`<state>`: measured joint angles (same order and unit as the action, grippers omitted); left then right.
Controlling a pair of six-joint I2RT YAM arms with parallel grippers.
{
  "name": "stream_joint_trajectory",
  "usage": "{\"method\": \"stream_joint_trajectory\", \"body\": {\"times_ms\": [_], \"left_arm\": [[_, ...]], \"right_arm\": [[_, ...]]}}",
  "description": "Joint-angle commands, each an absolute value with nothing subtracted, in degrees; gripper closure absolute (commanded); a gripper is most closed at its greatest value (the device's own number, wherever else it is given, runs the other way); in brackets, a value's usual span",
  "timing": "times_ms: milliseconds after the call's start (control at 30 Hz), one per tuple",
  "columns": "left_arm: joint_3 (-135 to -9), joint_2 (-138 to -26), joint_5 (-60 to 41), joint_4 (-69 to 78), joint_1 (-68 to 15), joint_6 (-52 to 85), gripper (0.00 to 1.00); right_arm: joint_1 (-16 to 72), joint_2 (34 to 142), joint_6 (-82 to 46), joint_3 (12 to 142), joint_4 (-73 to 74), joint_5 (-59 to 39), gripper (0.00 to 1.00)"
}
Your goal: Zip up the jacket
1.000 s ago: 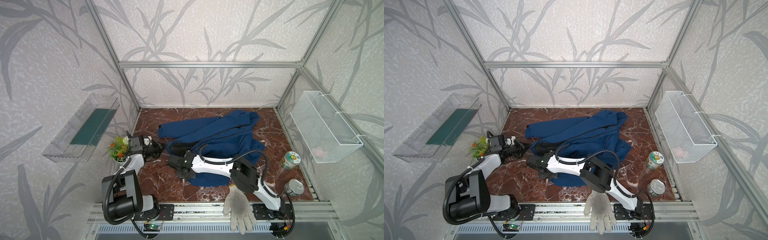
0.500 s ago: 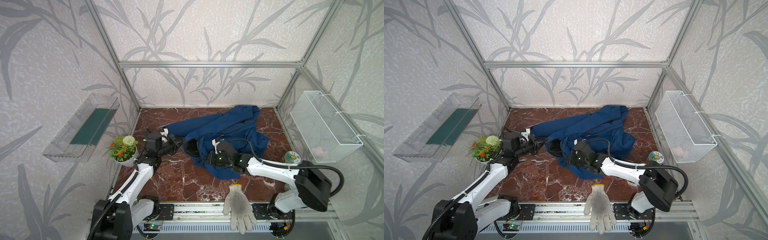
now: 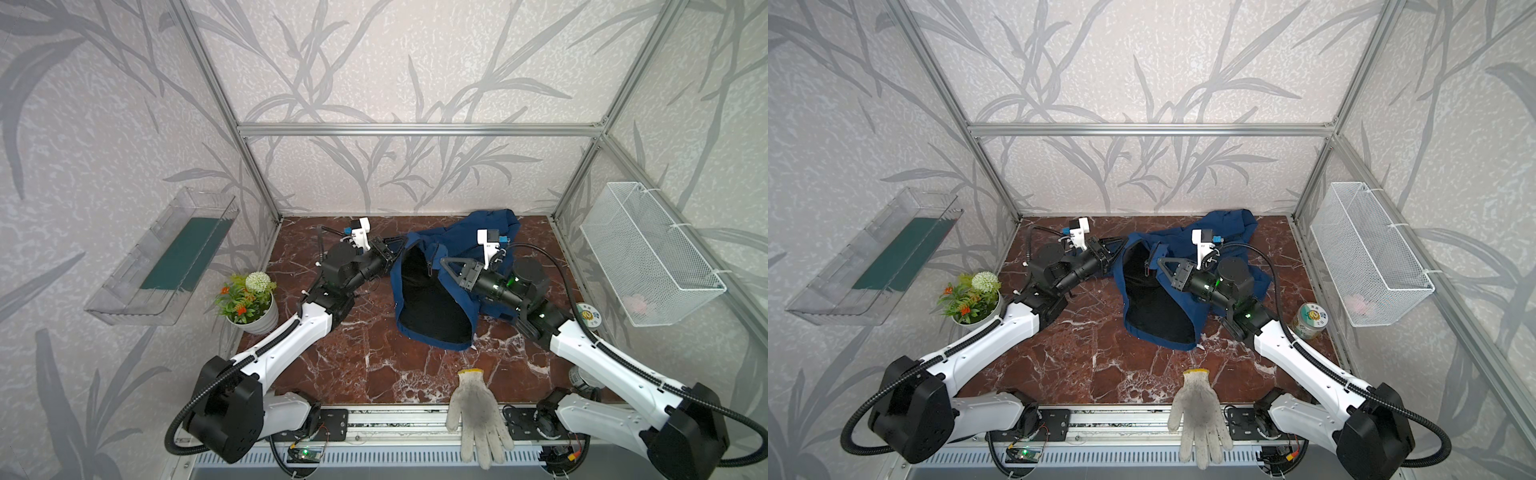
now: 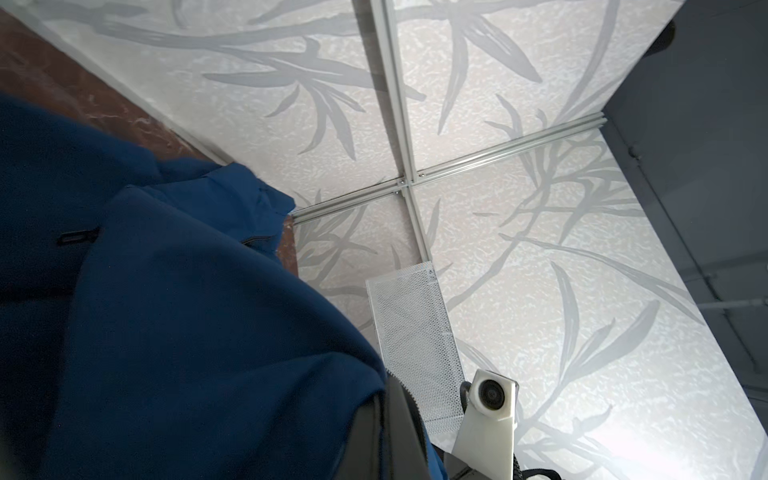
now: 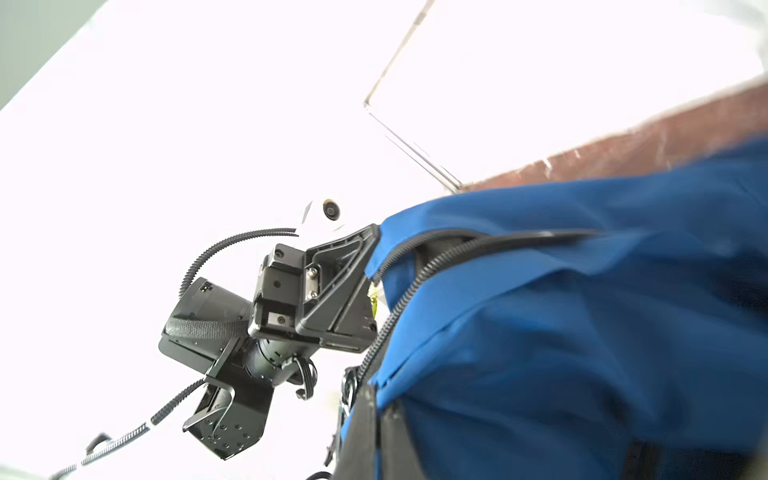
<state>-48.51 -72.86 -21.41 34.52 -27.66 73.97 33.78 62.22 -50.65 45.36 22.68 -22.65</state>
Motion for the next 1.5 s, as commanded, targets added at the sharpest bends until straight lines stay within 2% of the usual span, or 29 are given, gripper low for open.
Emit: {"method": "stream_joint_trajectory", "body": {"times_ms": [0, 333, 467, 600, 767, 1233, 1467], "left_arm": [[-47.59, -72.71, -13.89, 48.12, -29.42, 73.47, 1.0], [-49.72, -75.81, -9.8, 66.1, -32.19, 63.21, 1.0], [-51.79, -80.7, -9.82, 80.89, -33.57, 58.29, 1.0], [-55.43, -82.34, -10.29, 81.21, -34.78, 50.97, 1.0], [-60.29, -84.69, -7.72, 81.21, -34.88, 48.72, 1.0], [-71.11, -88.26, -8.58, 81.21, -34.94, 46.4, 1.0], [-73.35, -88.6, -7.38, 81.21, -34.86, 45.35, 1.0]], "right_arm": [[33.45, 59.11, -41.37, 47.3, 27.64, -23.48, 1.0], [33.43, 55.63, -13.95, 42.54, 42.0, -16.63, 1.0], [33.47, 56.7, -8.07, 46.02, 41.65, -17.0, 1.0], [33.42, 58.71, -2.55, 49.19, 42.0, -17.2, 1.0], [33.4, 62.94, 2.26, 53.6, 46.79, -17.91, 1.0], [33.26, 70.58, -3.76, 62.79, 61.73, -20.71, 1.0], [30.53, 76.2, -20.37, 65.01, 77.17, -20.41, 1.0]]}}
